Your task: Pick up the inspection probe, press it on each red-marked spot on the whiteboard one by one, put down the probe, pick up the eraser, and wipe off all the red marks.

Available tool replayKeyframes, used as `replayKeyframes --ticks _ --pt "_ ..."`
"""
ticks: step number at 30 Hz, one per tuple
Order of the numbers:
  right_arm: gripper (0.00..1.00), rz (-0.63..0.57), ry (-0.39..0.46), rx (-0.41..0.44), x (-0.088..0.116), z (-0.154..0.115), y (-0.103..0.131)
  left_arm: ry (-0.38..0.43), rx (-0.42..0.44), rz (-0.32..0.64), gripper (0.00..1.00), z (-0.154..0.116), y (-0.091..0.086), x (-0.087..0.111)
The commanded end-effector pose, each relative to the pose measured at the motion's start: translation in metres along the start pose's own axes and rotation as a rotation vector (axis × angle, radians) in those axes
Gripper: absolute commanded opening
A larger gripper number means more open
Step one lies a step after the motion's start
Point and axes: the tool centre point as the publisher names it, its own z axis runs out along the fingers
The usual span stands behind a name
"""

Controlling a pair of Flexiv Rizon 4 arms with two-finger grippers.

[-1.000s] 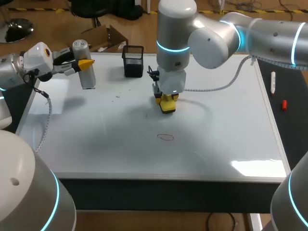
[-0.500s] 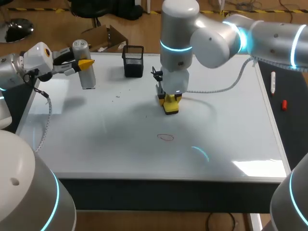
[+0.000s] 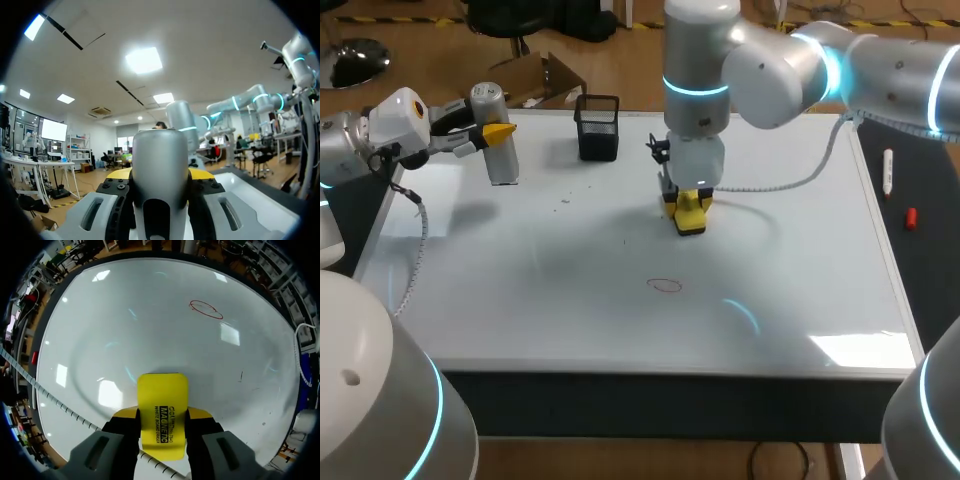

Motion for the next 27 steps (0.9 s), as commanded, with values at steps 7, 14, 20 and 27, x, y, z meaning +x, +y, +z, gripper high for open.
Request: replayKeyframes --ticks 7,14,20,27 --pt "0.0 0.02 0.007 -0.012 0.023 0.031 0.001 -0.006 -0.001 0.003 0.0 0.001 -0.002 0.002" --pt "0.0 0.029 0.013 -0.016 0.027 0.032 0.003 -0.006 -0.001 0.003 0.0 0.001 -0.002 0.002" --pt "0.0 0.04 0.009 0.019 0.026 0.013 0.002 -0.006 -0.001 0.003 0.0 0.001 -0.002 0.002" --pt "0.0 -0.005 0.024 0.113 0.036 -0.053 -0.01 -0.006 -0.001 0.003 0.0 0.001 -0.002 0.002"
